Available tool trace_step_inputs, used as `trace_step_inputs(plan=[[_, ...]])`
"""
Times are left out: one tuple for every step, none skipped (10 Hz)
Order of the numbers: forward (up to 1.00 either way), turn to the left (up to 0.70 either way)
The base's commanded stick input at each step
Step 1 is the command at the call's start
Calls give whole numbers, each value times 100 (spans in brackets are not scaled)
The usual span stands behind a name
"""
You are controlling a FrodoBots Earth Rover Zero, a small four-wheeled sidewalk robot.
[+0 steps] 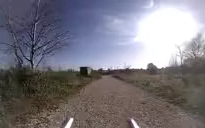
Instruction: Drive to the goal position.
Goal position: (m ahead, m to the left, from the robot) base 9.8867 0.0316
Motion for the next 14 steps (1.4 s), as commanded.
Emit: trace_step_inputs(plan=[[49, 0], [49, 0], [49, 0], [49, 0], [49, 0], [49, 0], [49, 0], [49, 0], [49, 0], [49, 0], [49, 0], [49, 0], [49, 0], [49, 0]])
